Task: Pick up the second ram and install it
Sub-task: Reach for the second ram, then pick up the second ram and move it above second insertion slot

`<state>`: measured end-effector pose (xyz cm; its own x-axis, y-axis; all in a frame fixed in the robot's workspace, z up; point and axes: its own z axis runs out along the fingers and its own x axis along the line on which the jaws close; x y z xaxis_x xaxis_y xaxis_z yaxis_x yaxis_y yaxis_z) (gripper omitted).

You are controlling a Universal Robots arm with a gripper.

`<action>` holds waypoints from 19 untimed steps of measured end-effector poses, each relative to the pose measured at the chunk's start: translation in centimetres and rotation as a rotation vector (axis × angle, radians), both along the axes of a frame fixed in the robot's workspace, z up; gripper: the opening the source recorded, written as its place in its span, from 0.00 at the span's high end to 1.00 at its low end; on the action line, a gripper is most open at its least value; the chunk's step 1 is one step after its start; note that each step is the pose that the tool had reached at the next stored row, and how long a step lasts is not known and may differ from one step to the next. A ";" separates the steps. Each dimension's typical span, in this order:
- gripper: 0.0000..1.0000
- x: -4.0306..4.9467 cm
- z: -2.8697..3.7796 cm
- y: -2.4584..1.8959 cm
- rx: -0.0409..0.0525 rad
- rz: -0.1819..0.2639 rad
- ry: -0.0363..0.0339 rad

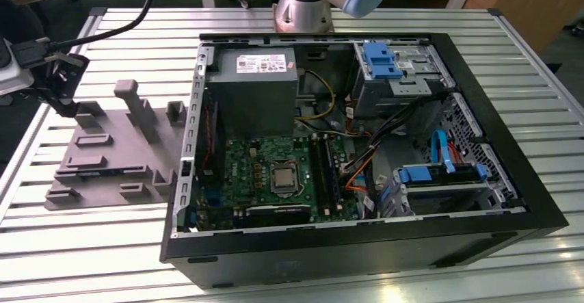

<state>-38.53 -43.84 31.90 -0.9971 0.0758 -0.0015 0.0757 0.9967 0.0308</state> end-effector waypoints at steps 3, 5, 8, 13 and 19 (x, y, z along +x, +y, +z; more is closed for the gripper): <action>0.89 0.00 -0.05 -0.01 0.0000 0.000 0.0000; 0.89 0.00 -0.09 -0.01 0.0000 0.000 -0.0001; 0.89 0.00 -0.10 -0.01 0.0000 0.000 0.0000; 0.89 0.01 -0.11 -0.01 0.0000 0.001 -0.0001; 0.89 0.00 -0.11 0.00 0.0000 0.014 -0.0001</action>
